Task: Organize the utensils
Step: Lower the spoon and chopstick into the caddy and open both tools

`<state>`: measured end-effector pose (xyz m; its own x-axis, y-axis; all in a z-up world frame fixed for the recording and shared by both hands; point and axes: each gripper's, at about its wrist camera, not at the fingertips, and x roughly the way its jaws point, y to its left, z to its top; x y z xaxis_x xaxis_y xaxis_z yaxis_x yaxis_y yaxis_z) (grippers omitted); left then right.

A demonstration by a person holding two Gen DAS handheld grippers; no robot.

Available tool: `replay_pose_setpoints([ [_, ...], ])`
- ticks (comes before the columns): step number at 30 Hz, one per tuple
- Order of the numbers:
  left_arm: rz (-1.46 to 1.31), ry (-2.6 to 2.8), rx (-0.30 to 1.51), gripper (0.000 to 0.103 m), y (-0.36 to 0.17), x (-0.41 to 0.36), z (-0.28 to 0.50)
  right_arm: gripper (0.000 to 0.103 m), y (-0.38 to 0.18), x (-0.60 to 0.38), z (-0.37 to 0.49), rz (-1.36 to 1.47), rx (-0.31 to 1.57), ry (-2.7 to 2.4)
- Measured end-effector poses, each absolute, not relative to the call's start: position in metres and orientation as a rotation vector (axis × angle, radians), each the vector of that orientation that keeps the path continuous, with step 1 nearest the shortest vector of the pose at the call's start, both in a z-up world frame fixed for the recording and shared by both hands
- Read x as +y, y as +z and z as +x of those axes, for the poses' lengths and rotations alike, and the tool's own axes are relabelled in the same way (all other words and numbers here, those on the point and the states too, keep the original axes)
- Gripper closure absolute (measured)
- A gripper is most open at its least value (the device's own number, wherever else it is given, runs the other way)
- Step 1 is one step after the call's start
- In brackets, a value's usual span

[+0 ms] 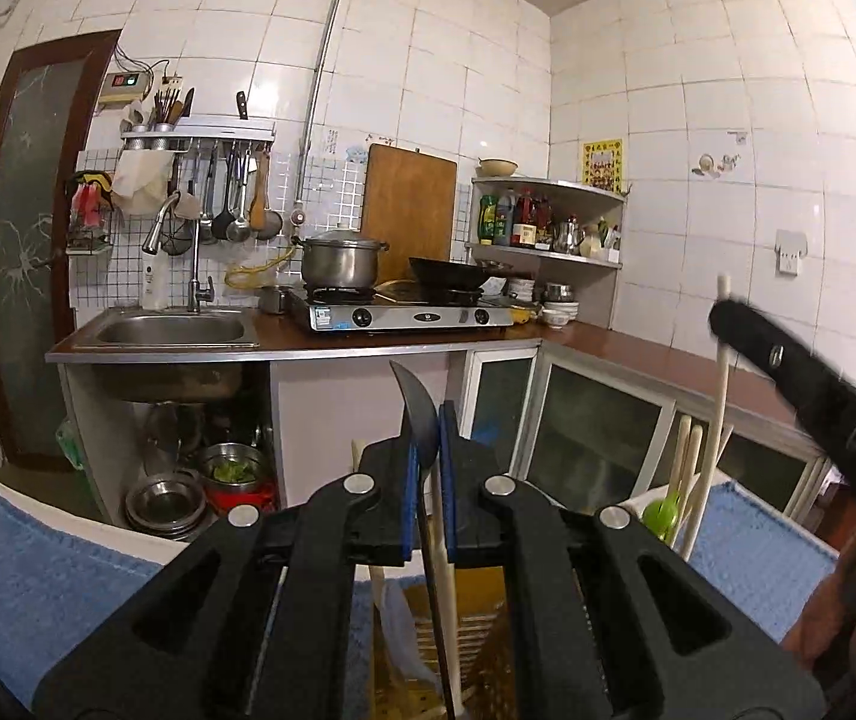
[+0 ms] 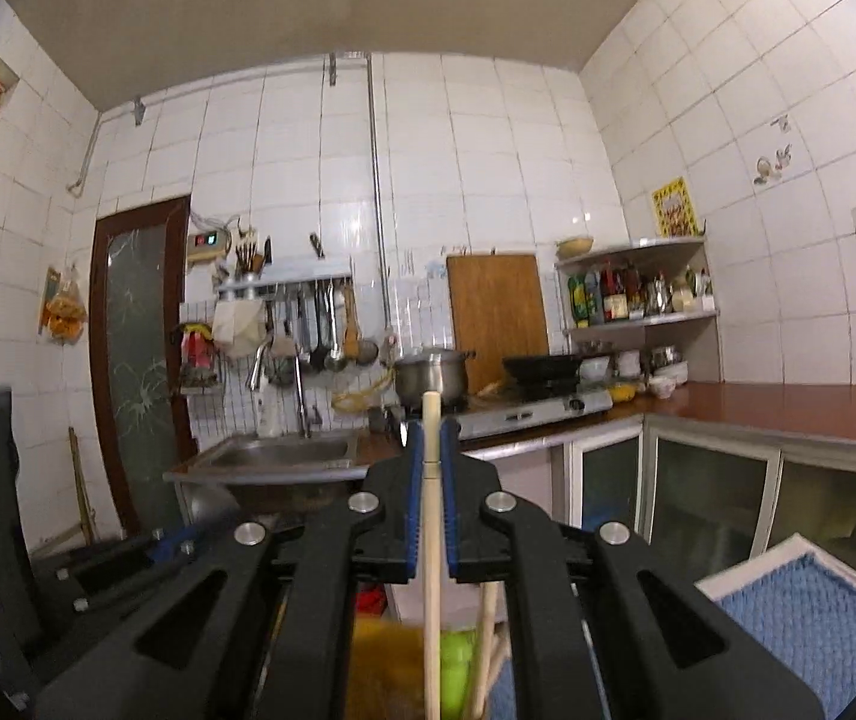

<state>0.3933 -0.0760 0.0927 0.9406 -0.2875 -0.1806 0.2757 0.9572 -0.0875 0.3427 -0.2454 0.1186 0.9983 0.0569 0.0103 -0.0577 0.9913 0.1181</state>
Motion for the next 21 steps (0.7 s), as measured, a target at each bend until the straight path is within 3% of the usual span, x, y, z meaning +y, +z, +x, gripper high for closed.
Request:
replay_pose_setpoints([
  [5,-0.079,-0.287,0.206,0.092,0.092,-0.073,0.386,0.097,0.103,-0.254,0.337,0.109,0.064,0.056],
  [7,-0.075,-0.273,0.22,0.072,0.095,-0.073,0.382,0.096,0.099,-0.261,0.337,0.125,0.107,0.057],
  [10,-0.082,-0.252,0.233,0.057,0.104,-0.069,0.375,0.095,0.097,-0.27,0.337,0.143,0.167,0.06],
  [11,-0.087,-0.255,0.241,0.056,0.109,-0.068,0.373,0.094,0.097,-0.272,0.337,0.144,0.185,0.059],
  [13,-0.094,-0.253,0.26,0.052,0.118,-0.064,0.367,0.082,0.099,-0.276,0.333,0.153,0.21,0.055],
  [14,-0.088,-0.239,0.266,0.05,0.123,-0.062,0.362,0.067,0.102,-0.278,0.328,0.157,0.214,0.05],
  [15,-0.082,-0.23,0.271,0.044,0.127,-0.06,0.357,0.061,0.103,-0.279,0.325,0.156,0.216,0.047],
  [19,-0.062,-0.199,0.292,0.023,0.14,-0.046,0.334,0.059,0.111,-0.282,0.304,0.137,0.24,0.038],
  [21,-0.068,-0.195,0.315,0.016,0.139,-0.035,0.318,0.049,0.11,-0.284,0.291,0.136,0.251,0.043],
])
